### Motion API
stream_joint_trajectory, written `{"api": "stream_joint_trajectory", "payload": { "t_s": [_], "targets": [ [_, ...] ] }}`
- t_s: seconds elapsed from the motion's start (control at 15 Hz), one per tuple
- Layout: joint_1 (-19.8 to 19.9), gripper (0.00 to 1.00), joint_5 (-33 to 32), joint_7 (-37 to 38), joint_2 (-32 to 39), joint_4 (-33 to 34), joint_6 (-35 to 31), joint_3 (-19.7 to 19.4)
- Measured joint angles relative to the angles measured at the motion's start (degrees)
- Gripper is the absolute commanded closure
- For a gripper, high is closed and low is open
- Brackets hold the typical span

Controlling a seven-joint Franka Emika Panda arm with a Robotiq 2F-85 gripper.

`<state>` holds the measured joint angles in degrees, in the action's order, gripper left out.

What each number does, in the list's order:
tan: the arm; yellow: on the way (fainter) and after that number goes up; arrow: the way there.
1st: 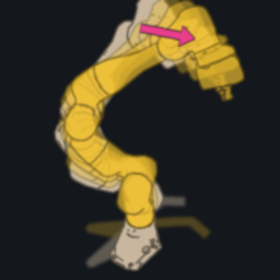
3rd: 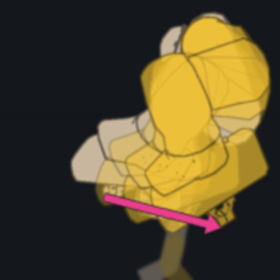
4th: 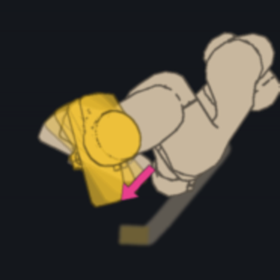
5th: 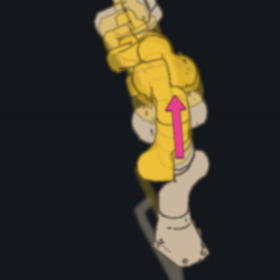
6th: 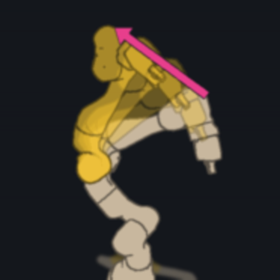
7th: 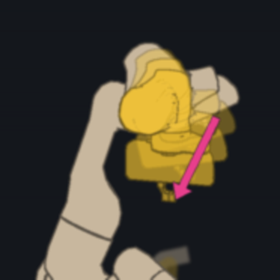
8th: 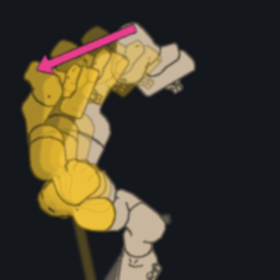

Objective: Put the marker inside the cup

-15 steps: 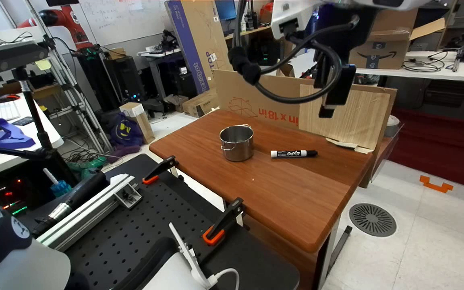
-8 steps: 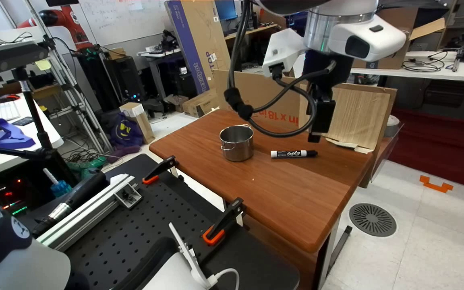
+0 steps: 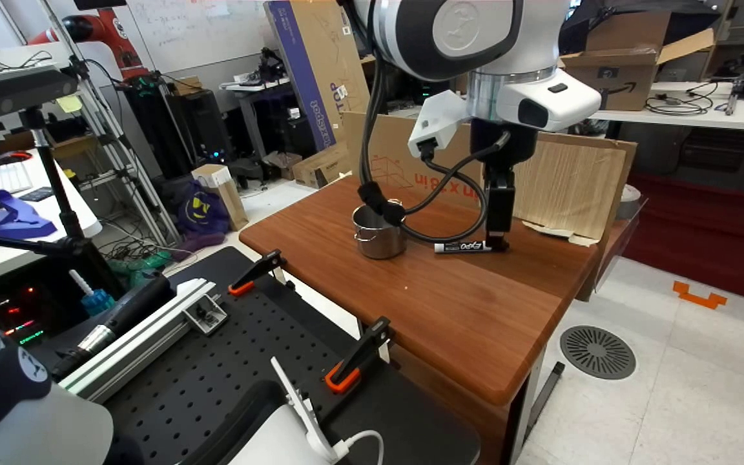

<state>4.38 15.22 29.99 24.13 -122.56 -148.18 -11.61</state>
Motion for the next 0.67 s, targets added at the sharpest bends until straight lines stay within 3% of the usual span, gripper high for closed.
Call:
{"api": "stream_joint_trajectory", "payload": {
  "t_s": [0.67],
  "targets": [
    [-1.89, 0.0, -2.25, 4.77, 6.52, 4.68, -1.58, -0.49]
  ]
}}
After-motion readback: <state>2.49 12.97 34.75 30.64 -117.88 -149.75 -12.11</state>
